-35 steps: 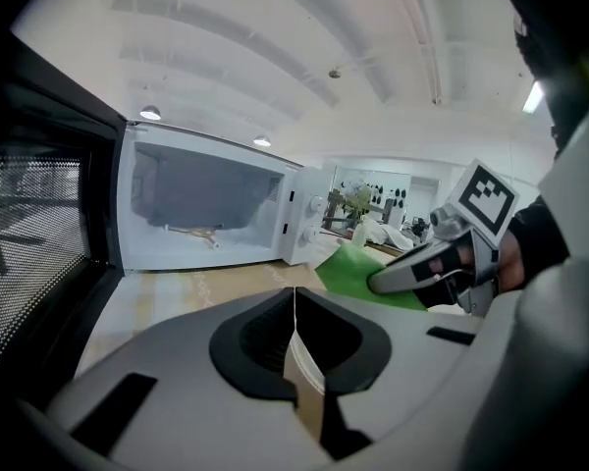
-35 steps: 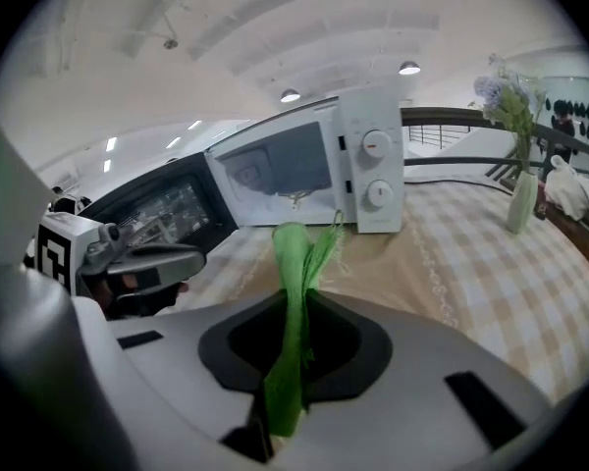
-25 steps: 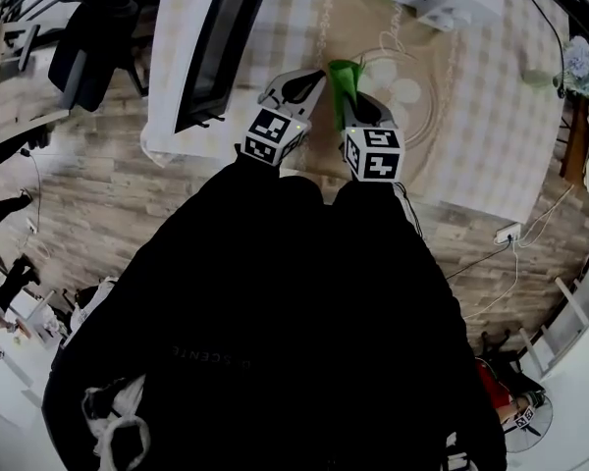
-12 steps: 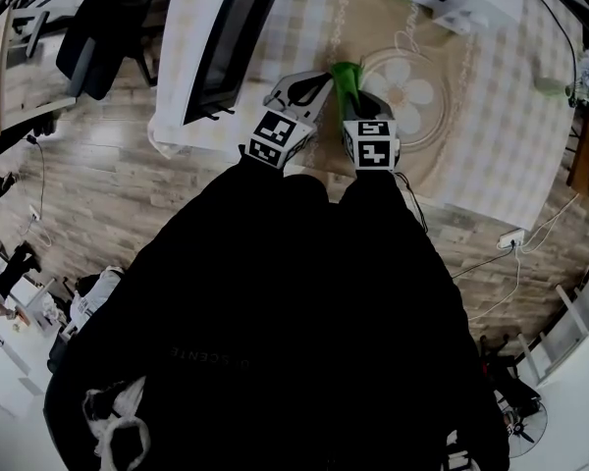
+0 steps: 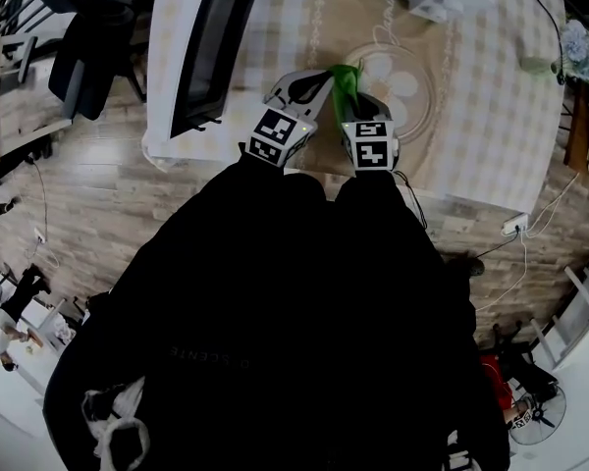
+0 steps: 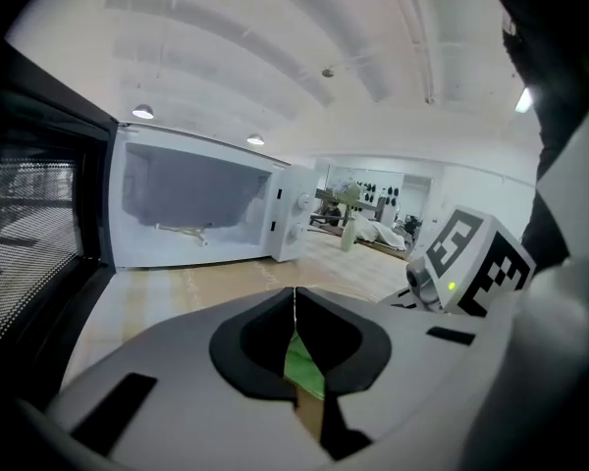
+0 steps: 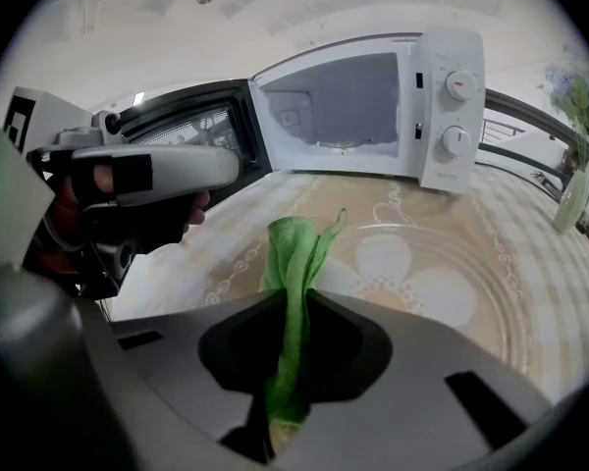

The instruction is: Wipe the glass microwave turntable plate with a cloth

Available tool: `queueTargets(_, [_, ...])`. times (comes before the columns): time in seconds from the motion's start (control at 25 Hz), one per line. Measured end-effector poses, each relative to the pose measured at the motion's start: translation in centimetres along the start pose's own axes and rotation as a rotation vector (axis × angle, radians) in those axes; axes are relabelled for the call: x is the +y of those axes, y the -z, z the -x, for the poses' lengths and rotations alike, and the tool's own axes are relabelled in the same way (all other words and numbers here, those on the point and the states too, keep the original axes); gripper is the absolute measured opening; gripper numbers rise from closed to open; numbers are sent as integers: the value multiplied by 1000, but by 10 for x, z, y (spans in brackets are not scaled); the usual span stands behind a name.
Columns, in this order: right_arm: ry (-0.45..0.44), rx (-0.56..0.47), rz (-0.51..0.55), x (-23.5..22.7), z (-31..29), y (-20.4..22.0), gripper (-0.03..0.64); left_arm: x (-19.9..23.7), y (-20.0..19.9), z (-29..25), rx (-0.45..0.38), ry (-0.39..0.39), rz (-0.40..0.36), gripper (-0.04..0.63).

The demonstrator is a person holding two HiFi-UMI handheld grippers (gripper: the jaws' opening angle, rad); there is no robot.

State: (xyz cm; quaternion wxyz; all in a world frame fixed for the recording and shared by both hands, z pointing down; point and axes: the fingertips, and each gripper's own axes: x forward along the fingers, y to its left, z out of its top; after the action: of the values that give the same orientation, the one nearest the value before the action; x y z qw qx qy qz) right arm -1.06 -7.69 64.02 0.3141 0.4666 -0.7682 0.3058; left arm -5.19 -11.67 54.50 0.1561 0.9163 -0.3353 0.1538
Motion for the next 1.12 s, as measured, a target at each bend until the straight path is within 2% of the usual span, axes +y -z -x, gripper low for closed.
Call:
queueTargets(0.52, [109,-3,-98,-58,25,17,55,-34,-8,-30,-6,101,-31,21])
queueTargets(0.92, [163,13,-175,-99,41,33,55,-51,-12,-44,0,134,-30,21])
queueTargets(1.12, [218,18,-223,-133,56,46,55,-58,-11,-48,7,140,-20,21])
